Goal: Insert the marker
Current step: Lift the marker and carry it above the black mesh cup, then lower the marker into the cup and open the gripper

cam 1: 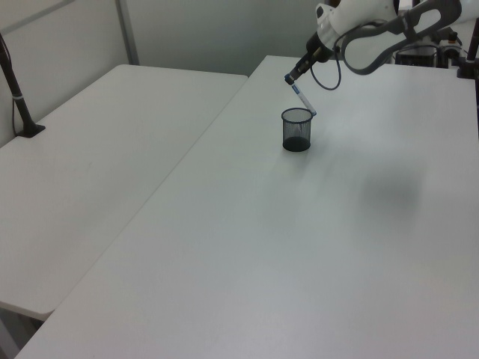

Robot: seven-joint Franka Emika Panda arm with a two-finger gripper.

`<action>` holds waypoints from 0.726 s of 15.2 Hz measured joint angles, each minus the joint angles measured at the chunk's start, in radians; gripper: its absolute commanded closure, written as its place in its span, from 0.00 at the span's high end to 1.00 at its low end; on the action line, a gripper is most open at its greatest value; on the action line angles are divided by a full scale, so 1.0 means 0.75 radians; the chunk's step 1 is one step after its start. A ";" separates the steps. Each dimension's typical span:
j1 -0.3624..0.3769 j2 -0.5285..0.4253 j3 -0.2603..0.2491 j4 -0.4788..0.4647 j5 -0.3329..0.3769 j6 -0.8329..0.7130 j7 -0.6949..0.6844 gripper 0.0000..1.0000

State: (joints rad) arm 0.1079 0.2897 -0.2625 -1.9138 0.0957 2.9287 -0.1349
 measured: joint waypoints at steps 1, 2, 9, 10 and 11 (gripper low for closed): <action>0.004 0.002 0.001 -0.011 0.000 0.012 0.006 0.04; 0.008 0.002 0.001 -0.014 0.000 0.015 0.013 0.03; 0.001 -0.051 -0.004 0.100 0.040 -0.102 0.036 0.03; 0.002 -0.059 -0.003 0.131 0.067 -0.128 0.036 0.03; 0.004 -0.063 0.000 0.150 0.080 -0.144 0.036 0.03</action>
State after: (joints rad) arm 0.1107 0.2426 -0.2624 -1.8012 0.1556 2.8207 -0.1078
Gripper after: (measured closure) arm 0.828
